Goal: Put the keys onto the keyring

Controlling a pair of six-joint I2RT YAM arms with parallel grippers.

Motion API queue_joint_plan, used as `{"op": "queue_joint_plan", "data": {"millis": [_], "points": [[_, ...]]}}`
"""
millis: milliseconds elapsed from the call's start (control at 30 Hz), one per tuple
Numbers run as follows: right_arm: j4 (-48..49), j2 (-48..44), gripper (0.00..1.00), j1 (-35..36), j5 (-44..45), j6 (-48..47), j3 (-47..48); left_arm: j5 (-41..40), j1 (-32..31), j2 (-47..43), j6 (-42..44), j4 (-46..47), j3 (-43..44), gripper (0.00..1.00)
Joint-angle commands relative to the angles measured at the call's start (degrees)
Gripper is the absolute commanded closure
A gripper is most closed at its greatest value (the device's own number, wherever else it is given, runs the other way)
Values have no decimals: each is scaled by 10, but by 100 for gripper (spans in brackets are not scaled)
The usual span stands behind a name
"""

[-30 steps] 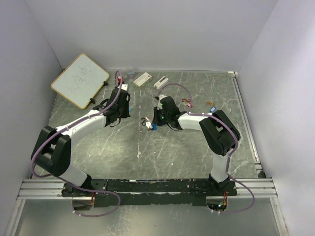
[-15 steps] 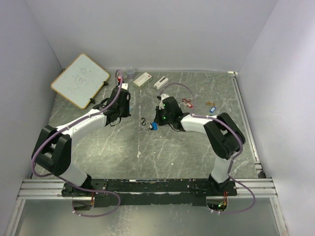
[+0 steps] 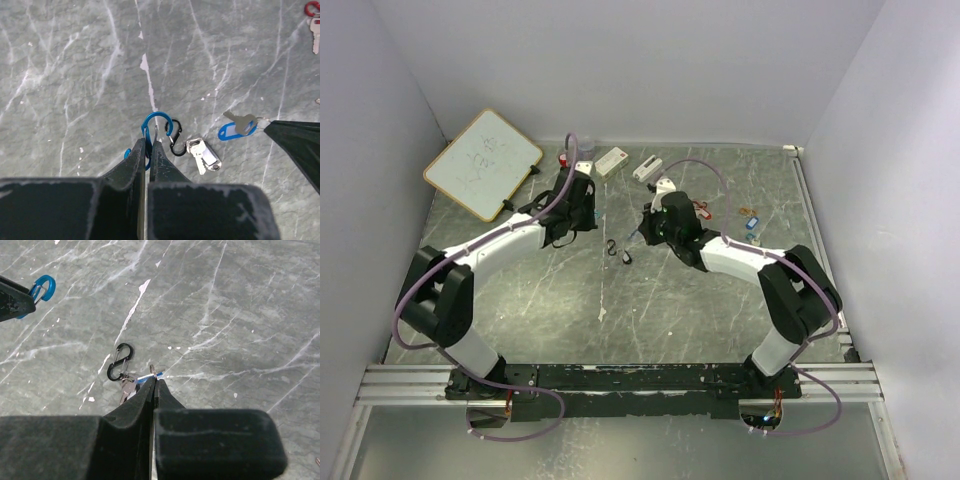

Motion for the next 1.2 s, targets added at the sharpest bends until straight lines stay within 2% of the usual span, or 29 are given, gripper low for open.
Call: {"op": "queue_joint_plan", "data": {"millis": [0, 500, 1167], "points": [[16, -21, 100, -3, 6, -17, -8, 18, -13, 13, -4, 2, 32, 93], [79, -65, 100, -2, -40, -45, -50, 36, -53, 41, -5, -2, 69, 93], [109, -82, 100, -2, -67, -57, -69, 96, -80, 65, -9, 4, 95, 93]]}}
